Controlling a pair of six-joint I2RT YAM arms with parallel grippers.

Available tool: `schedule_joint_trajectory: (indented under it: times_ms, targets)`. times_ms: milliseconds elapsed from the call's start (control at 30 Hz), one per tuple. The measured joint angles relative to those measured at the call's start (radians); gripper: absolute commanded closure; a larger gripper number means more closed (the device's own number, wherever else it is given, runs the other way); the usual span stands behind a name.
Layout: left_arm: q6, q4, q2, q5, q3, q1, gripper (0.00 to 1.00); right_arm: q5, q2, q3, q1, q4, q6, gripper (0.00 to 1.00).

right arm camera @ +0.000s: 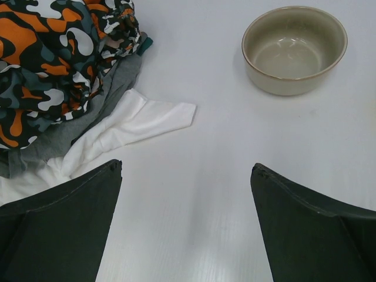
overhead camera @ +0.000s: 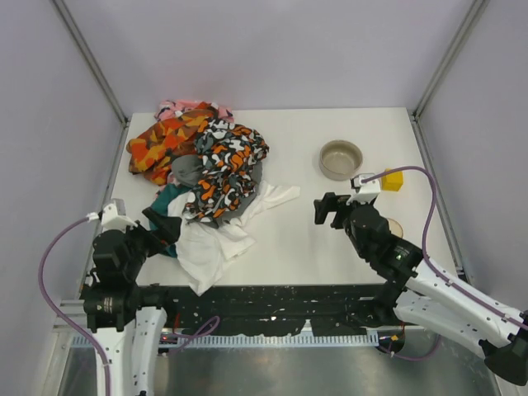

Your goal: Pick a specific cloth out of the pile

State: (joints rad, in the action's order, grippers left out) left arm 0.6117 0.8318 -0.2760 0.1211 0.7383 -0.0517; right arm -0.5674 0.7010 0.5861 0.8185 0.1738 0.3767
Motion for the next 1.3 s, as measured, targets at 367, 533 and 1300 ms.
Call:
schedule_joint_trajectory:
  times_ms: [367, 533, 1300]
  targets:
    - [-0.015, -0.126, -0.248, 0.05, 0.023, 0.197, 0.0, 0.02, 0.028, -0.02, 0.0, -0.032, -0.01, 0.05]
    - [-0.082, -0.136, -0.529, -0.173, 0.198, 0.437, 0.0, 0.051, 0.044, -0.037, 0.0, -0.073, -0.024, 0.05]
    - [-0.272, -0.204, -1.383, -0.184, 0.499, 0.429, 0.8, 0.34, 0.697, 0.257, -0.023, -0.215, -0.035, 0.05]
